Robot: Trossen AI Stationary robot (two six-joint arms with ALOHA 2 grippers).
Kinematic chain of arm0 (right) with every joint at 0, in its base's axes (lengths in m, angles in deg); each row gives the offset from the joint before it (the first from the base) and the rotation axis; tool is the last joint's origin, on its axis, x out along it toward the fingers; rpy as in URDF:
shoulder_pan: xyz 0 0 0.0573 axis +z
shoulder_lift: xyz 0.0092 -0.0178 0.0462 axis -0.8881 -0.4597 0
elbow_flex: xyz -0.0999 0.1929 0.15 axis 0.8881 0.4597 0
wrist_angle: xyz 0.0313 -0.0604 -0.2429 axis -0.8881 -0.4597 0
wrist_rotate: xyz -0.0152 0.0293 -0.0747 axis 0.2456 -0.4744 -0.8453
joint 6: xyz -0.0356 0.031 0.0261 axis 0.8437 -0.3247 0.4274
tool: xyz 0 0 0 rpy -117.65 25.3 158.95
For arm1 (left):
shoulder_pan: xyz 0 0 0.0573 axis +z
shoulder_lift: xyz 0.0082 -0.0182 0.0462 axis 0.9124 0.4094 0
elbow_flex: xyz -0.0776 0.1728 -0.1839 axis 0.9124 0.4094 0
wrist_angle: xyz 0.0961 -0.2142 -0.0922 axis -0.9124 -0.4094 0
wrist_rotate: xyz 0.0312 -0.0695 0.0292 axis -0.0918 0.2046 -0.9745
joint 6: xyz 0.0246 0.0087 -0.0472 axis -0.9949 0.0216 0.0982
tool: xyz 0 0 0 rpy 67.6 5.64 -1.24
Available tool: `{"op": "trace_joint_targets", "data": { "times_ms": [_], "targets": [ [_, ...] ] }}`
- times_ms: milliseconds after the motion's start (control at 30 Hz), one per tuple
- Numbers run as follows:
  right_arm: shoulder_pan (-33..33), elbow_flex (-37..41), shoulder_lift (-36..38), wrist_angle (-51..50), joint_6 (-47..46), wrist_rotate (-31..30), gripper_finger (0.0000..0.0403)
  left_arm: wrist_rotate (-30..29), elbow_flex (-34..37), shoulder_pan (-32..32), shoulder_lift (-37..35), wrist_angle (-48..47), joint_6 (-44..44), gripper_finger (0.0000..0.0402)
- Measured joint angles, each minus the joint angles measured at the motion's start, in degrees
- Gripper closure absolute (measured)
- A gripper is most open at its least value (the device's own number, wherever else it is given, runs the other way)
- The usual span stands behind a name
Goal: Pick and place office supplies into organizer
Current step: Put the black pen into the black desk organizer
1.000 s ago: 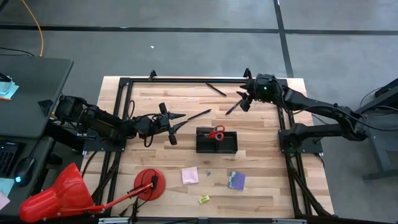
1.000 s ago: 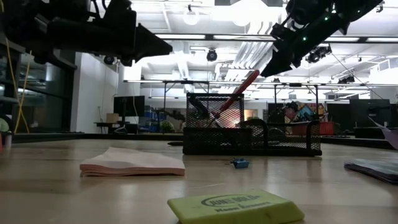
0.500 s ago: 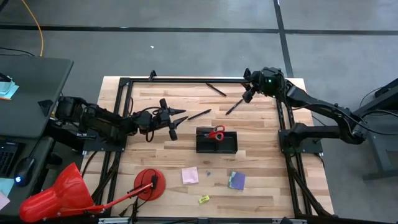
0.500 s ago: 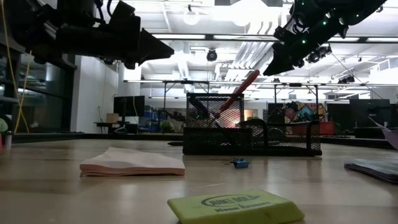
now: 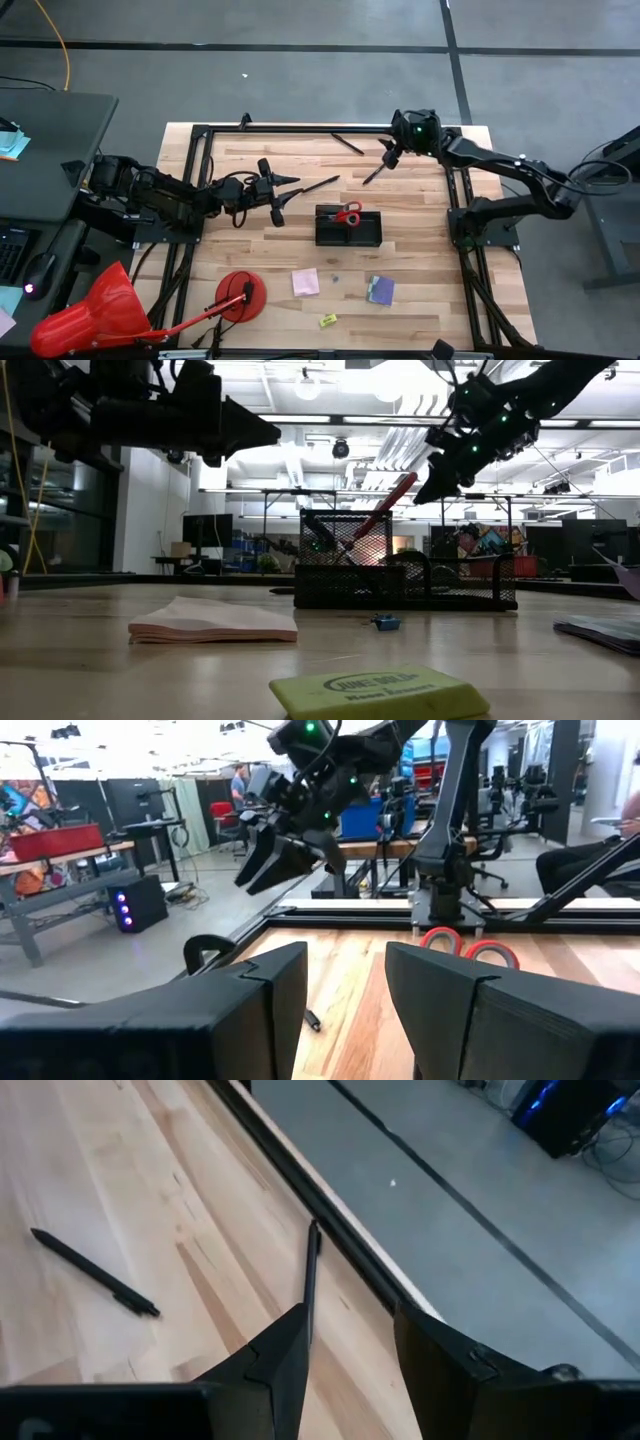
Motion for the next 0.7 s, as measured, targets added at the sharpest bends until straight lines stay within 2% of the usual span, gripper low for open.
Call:
{"op": "trace_joint_targets", "data": {
  "times_ms": [367,700],
  "targets": [
    [0.0,0.0,-0.9,0.2,4.0,1.4,0.0263,0.0,0.0,0.0,0.0,-0.3,-0.5,0.0273],
    [0.0,0.0,-0.9,-0.6,3.5,1.4,0.0263,0.0,0.0,0.0,0.0,-1.9,-0.2,0.0273]
  ]
}}
